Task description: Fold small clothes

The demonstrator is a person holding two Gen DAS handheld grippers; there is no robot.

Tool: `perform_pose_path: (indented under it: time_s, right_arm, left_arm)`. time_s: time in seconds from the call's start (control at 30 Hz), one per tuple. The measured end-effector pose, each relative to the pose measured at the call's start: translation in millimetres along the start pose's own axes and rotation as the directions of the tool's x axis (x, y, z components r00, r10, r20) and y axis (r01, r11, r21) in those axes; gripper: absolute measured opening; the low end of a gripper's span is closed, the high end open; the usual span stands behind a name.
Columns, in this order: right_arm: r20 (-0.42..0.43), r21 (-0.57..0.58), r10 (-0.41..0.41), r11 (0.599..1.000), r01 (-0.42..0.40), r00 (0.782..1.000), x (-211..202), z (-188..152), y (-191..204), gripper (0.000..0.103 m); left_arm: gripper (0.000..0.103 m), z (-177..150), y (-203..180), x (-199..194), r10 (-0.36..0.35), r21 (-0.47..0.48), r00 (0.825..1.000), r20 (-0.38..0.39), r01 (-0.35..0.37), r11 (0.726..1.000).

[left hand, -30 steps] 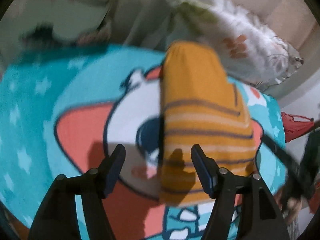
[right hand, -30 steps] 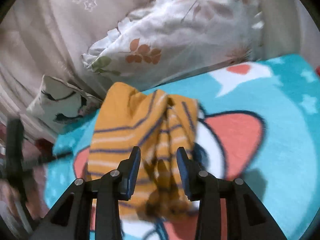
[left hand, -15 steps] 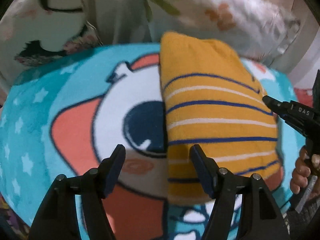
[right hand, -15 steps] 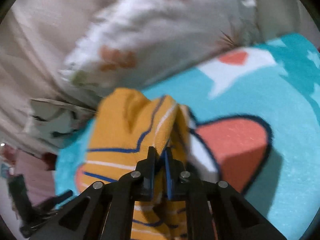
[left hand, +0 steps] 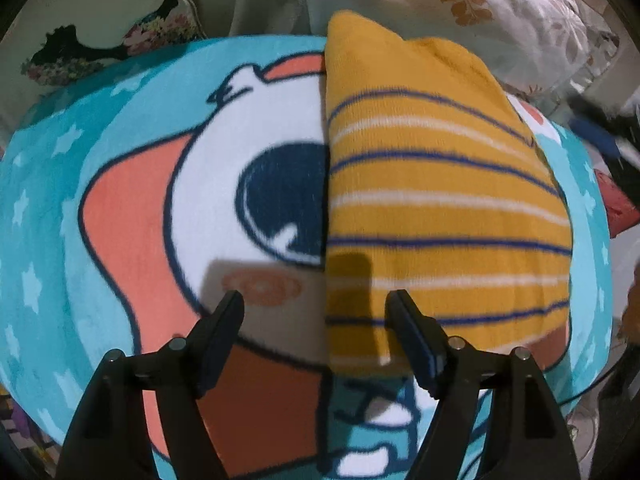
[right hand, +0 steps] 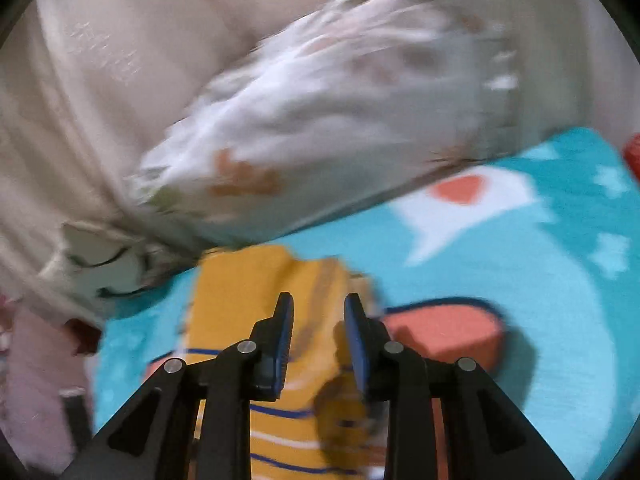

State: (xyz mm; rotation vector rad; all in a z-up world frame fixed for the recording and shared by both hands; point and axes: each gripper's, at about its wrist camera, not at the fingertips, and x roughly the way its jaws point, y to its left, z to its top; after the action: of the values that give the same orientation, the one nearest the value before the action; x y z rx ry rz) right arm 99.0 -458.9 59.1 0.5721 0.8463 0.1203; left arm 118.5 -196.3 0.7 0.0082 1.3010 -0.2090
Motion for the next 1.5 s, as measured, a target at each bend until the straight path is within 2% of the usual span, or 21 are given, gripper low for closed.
perform_pose_path:
  time_s: [0.1, 0.2, 0.27, 0.4, 0.47, 0.53, 0.6, 0.63, 0.7, 0.77, 0.83, 0.87, 0.93, 1.0, 1.07, 1.13, 1.2, 1.27, 1.37, 1.4, 1.5]
  right_arm:
    - [-0.125, 0.005, 0.113, 0.994, -0.113, 0.986, 47.6, 3.0, 14.4, 0.030]
    - [-0.189, 0.007, 0.046, 0.999, -0.046, 0.981, 89.5, 9.0, 8.8, 0.028]
    - [-0.183, -0.005, -0.048, 0.999, 0.048, 0.982, 109.4, 17.6, -3.1, 0.025]
    - [-0.175, 0.025, -0.123, 0.991, 0.129, 0.977, 115.6, 35.0, -16.0, 0.031]
    - [-0.118, 0.037, -0.144, 0.988, 0.149, 0.983, 100.2, 39.0, -6.9, 0.033]
    - [-0.054, 0.033, -0.071, 0.997, 0.072, 0.996, 83.7, 39.4, 16.3, 0.037]
    - [-0.069, 0.031, 0.052, 0.998, -0.050, 0.996, 80.9, 35.5, 36.4, 0.037]
    - [-0.097, 0.034, 0.127, 0.992, -0.124, 0.987, 85.9, 32.5, 47.6, 0.037]
    - [-0.183, 0.074, 0.289, 0.957, -0.280, 0.940, 102.8, 22.6, 65.2, 0.037]
    - [-0.247, 0.146, 0.397, 0.917, -0.371, 0.884, 123.0, 11.8, 73.9, 0.037]
    - [-0.285, 0.189, 0.442, 0.896, -0.402, 0.850, 138.1, -2.5, 75.1, 0.037]
    - [-0.305, 0.202, 0.441, 0.896, -0.395, 0.844, 145.0, -11.2, 73.0, 0.037]
    - [-0.346, 0.173, 0.383, 0.923, -0.342, 0.857, 158.6, -25.4, 71.3, 0.035]
    - [-0.364, 0.110, 0.333, 0.943, -0.314, 0.870, 163.3, -33.6, 70.2, 0.026]
    - [-0.356, 0.111, 0.332, 0.943, -0.313, 0.874, 155.3, -36.2, 72.5, 0.026]
    - [-0.356, 0.096, 0.343, 0.939, -0.331, 0.869, 146.4, -40.5, 76.8, 0.032]
    - [-0.365, 0.068, 0.363, 0.929, -0.365, 0.857, 132.3, -52.4, 79.8, 0.040]
    - [-0.364, 0.055, 0.387, 0.917, -0.396, 0.847, 121.4, -67.2, 81.0, 0.040]
    - [-0.405, 0.127, 0.450, 0.890, -0.439, 0.796, 108.8, -100.0, 68.5, 0.047]
    - [-0.417, 0.134, 0.455, 0.887, -0.442, 0.787, 104.3, -111.7, 64.1, 0.048]
    - [-0.446, 0.160, 0.448, 0.892, -0.423, 0.775, 95.9, -144.9, 47.1, 0.046]
  left_arm:
    - [0.075, -13.3, 2.3, 6.2, -0.009, -0.010, 0.999, -0.037, 0.009, 1.000]
    - [0.075, -22.6, 10.9, 2.2, -0.047, -0.037, 0.997, -0.057, 0.044, 0.998]
    - [0.074, -31.6, 20.3, -7.5, -0.066, -0.056, 0.996, -0.052, 0.063, 0.996]
    - [0.074, -51.4, 41.4, -34.1, -0.038, -0.082, 0.999, -0.003, 0.037, 0.996]
    - [0.074, -59.0, 55.5, -45.7, -0.016, -0.107, 1.000, 0.024, 0.018, 0.994]
    - [0.074, -65.8, 71.8, -55.1, 0.003, -0.126, 0.999, 0.045, 0.003, 0.992]
    - [0.074, -67.2, 85.0, -61.1, 0.014, -0.148, 0.998, 0.061, -0.005, 0.989]
    - [0.074, -67.6, 90.1, -62.6, 0.013, -0.159, 0.998, 0.063, -0.003, 0.987]
    - [0.074, -66.0, 96.0, -62.9, 0.011, -0.177, 0.998, 0.061, 0.000, 0.984]
    - [0.074, -57.4, 94.5, -60.2, 0.011, -0.176, 0.998, 0.060, 0.000, 0.984]
    - [0.074, -56.2, 93.3, -58.8, 0.008, -0.170, 0.998, 0.060, 0.003, 0.985]
    - [0.074, -58.8, 94.0, -62.2, 0.004, -0.168, 0.998, 0.061, 0.006, 0.986]
    - [0.074, -57.0, 96.4, -60.9, 0.002, -0.162, 0.998, 0.060, 0.007, 0.987]
    - [0.074, -56.5, 96.9, -61.6, -0.001, -0.162, 0.998, 0.057, 0.011, 0.987]
    - [0.074, -55.5, 97.4, -63.4, -0.006, -0.162, 0.998, 0.061, 0.016, 0.987]
    - [0.074, -53.4, 98.0, -63.3, -0.010, -0.163, 0.998, 0.063, 0.020, 0.986]
    - [0.074, -51.4, 99.9, -61.8, -0.017, -0.168, 0.998, 0.061, 0.028, 0.985]
    - [0.074, -51.3, 100.6, -62.8, -0.027, -0.175, 0.998, 0.061, 0.037, 0.984]
    - [0.074, -49.6, 97.8, -62.0, -0.035, -0.169, 0.998, 0.057, 0.044, 0.985]
    - [0.074, -49.1, 96.2, -61.8, -0.040, -0.167, 0.998, 0.055, 0.049, 0.985]
    - [0.074, -48.4, 89.3, -60.8, -0.051, -0.148, 0.997, 0.049, 0.058, 0.987]
